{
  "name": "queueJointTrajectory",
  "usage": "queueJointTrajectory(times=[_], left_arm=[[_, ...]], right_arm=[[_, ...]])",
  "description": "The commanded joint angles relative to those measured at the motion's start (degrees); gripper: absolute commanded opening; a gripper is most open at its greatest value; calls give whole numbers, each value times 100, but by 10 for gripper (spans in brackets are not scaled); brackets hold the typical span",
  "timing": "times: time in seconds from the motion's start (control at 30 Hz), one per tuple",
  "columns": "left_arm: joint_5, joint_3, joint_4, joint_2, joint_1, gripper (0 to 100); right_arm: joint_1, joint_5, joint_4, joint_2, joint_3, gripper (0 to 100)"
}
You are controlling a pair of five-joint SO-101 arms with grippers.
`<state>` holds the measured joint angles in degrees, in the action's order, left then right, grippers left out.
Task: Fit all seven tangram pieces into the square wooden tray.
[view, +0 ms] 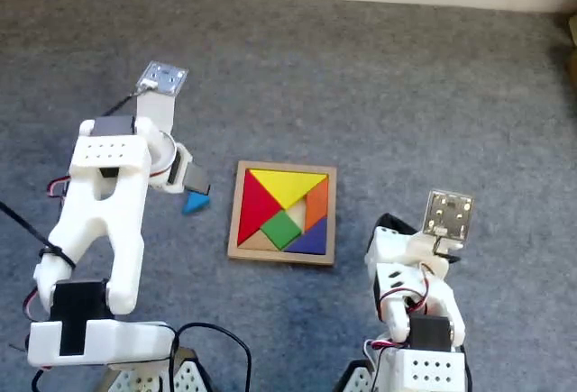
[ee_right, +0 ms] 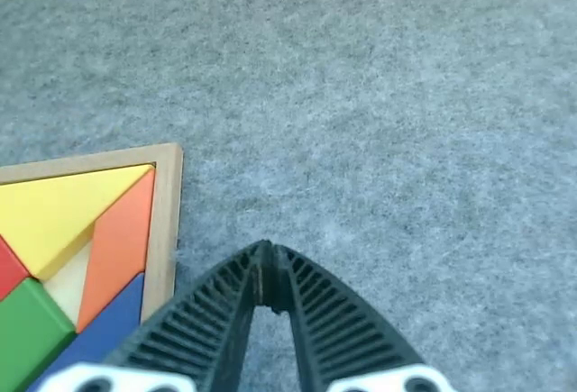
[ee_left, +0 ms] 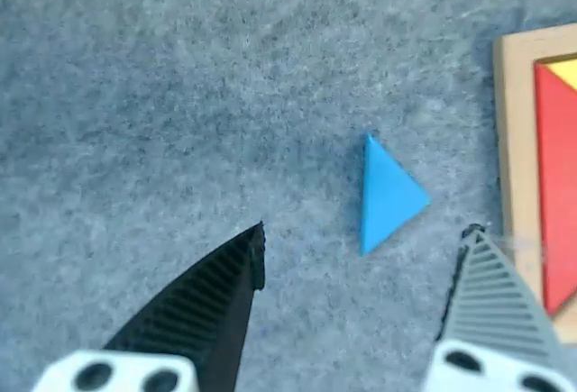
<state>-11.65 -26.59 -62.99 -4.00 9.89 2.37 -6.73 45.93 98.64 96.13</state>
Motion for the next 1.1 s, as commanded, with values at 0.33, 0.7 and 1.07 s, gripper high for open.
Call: queueJointTrajectory(times=[0.33, 0.7, 1.07], left_arm=[[-185, 1367, -18, 2035, -40, 283], [-202, 1710, -396, 2378, -365, 250], [-149, 1701, -396, 2378, -470, 218]], right_arm=[[-57, -18, 13, -84, 848, 4], [-57, -18, 13, -84, 848, 4], [-57, -18, 13, -84, 848, 4]])
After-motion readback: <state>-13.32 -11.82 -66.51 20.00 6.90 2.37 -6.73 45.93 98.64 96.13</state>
